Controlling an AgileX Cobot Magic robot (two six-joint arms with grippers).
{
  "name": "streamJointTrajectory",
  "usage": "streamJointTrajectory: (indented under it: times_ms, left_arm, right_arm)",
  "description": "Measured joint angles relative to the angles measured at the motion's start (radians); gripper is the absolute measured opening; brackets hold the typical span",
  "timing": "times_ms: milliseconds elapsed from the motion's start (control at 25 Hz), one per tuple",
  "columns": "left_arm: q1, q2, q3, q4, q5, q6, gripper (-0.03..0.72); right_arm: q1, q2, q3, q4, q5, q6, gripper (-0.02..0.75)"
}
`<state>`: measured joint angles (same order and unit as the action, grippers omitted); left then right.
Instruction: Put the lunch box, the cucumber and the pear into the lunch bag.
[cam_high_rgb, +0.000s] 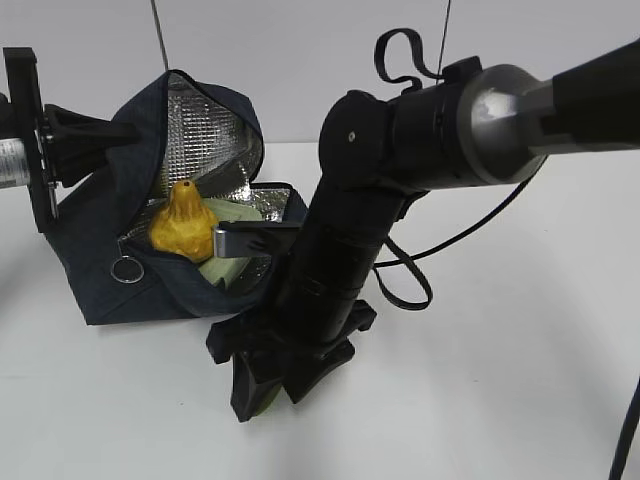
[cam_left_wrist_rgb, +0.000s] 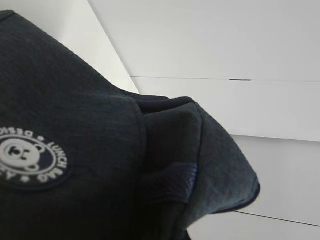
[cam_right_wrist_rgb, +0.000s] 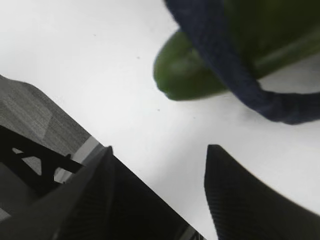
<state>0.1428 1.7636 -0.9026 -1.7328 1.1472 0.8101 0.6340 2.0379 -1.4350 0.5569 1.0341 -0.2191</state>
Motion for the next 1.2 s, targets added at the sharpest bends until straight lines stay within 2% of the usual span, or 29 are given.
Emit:
streamJointTrajectory:
  times_ms: [200,600,840,960,1200]
  left_arm:
    - [0.000,0.000,0.000,0.000,0.000,0.000,0.002]
    - [0.000,0.000,0.000,0.000,0.000,0.000,0.002]
    - [0.000,0.000,0.000,0.000,0.000,0.000,0.002]
    - [0.000,0.000,-0.001,0.000,0.000,0.000,0.002]
    - [0.000,0.000,-0.001,0.000,0.000,0.000,0.002]
  right_arm:
    - [0.024,0.000,0.000,0.015,-0.090,0.046,0.444]
    - [0.024,0.112,0.000,0.028,-0.125,0.080,0.444]
    - [0.024,0.114,0.000,0.024,-0.246,0.112,0.444]
    - [0.024,0.114,0.000,-0.021,-0.273,0.155,0.444]
    - [0.027,0.109,-0.006,-0.211,-0.274,0.280,0.443]
